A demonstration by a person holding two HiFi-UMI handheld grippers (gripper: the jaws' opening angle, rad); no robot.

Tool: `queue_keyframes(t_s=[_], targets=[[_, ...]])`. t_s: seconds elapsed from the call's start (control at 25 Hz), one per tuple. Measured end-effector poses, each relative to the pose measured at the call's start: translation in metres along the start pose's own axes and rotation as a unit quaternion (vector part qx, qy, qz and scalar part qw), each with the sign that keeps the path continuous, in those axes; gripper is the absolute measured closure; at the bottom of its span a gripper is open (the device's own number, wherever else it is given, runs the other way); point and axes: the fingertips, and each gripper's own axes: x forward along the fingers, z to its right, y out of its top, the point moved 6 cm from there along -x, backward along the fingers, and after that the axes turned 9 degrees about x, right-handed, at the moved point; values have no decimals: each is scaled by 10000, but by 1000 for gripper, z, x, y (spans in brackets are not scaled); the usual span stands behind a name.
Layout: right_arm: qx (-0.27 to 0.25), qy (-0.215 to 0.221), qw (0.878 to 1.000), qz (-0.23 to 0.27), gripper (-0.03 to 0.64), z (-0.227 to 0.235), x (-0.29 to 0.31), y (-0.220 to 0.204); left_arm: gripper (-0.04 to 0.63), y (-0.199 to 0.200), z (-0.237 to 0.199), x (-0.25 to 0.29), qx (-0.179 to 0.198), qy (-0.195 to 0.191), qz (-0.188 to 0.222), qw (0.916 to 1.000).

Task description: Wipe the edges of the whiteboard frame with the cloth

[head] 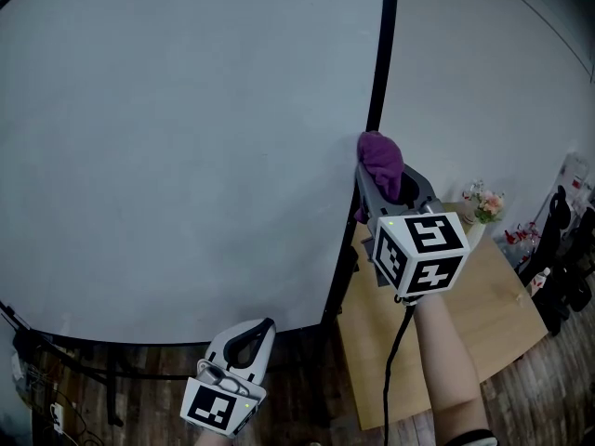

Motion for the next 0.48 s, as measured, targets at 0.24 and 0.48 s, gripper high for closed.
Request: queue_keyframes(t_s=[0.24,0.48], targets=[[-29,-71,9998,-187,511,-2,-5,-20,578,-4,5,-7,-28,-3,-2,10000],[-42,-160,9988,-454,511,-7,-9,-44,578,-8,10,-17,-121,-8,-81,9999]])
